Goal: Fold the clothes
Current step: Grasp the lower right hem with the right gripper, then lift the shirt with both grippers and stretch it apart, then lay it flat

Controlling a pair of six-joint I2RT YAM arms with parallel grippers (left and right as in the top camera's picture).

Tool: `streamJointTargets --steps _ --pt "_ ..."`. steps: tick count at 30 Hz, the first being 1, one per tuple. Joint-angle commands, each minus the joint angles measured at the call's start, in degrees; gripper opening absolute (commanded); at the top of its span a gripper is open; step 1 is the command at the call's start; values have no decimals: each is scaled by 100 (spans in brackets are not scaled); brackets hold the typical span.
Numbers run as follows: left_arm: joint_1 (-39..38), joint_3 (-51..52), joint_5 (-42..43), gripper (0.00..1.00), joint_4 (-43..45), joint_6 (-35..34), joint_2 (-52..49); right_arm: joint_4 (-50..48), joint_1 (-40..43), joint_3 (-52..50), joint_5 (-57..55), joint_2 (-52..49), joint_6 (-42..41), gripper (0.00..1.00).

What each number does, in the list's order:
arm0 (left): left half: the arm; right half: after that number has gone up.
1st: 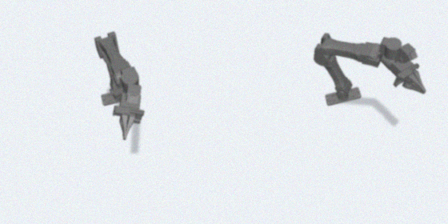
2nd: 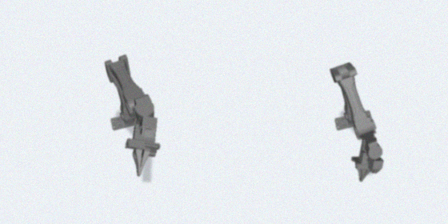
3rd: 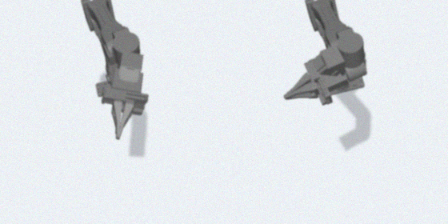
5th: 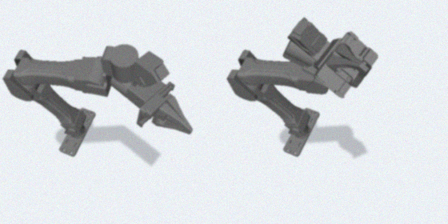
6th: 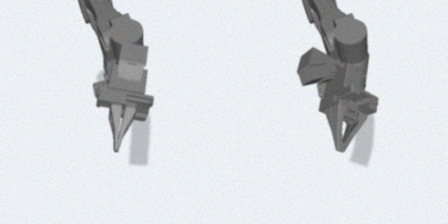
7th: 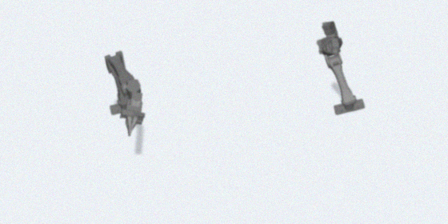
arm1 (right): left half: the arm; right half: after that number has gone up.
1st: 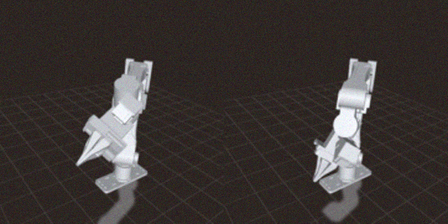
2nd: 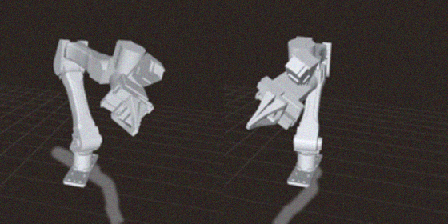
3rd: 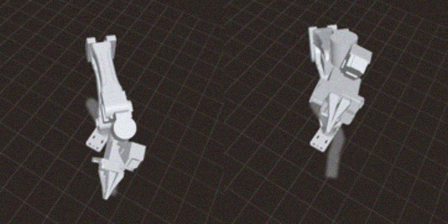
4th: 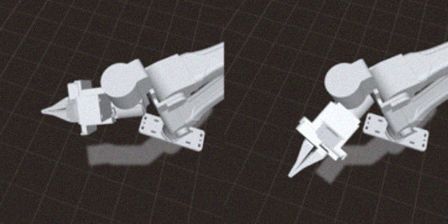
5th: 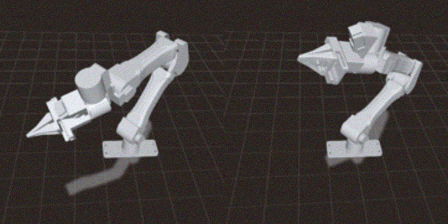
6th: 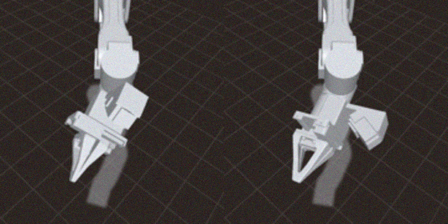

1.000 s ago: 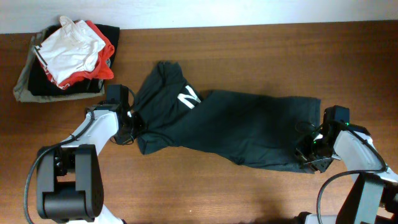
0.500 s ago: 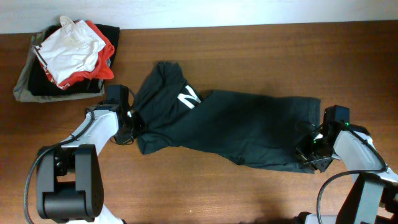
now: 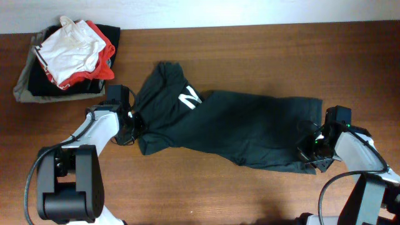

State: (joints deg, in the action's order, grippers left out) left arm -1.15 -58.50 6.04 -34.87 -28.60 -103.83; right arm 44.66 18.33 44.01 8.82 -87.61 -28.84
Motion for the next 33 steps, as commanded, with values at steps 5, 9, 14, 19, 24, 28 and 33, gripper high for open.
streamJointTargets --steps 5,9,14,19,24,28,33 --pt "-20 184 129 2 -28 -26 -330 -57 -33 -44 -116 -50 -68 4" --pt "-17 184 129 1 -39 -26 -330 -59 -33 -2 -114 -50 -68 4" --pt "-20 133 118 1 -133 9 -109 -55 -33 216 -116 186 -66 4" --pt "-20 133 -234 1 -247 173 1128 201 -33 695 -116 791 -63 4" --pt "-20 133 -413 1 -273 542 2500 706 -33 1294 -118 1423 -57 4" --pt "-20 133 -737 1 -363 562 3709 1080 -33 1759 -118 1998 -35 4" --pt "-20 131 -737 1 -417 560 4789 1342 -33 2103 -118 2601 -35 4"
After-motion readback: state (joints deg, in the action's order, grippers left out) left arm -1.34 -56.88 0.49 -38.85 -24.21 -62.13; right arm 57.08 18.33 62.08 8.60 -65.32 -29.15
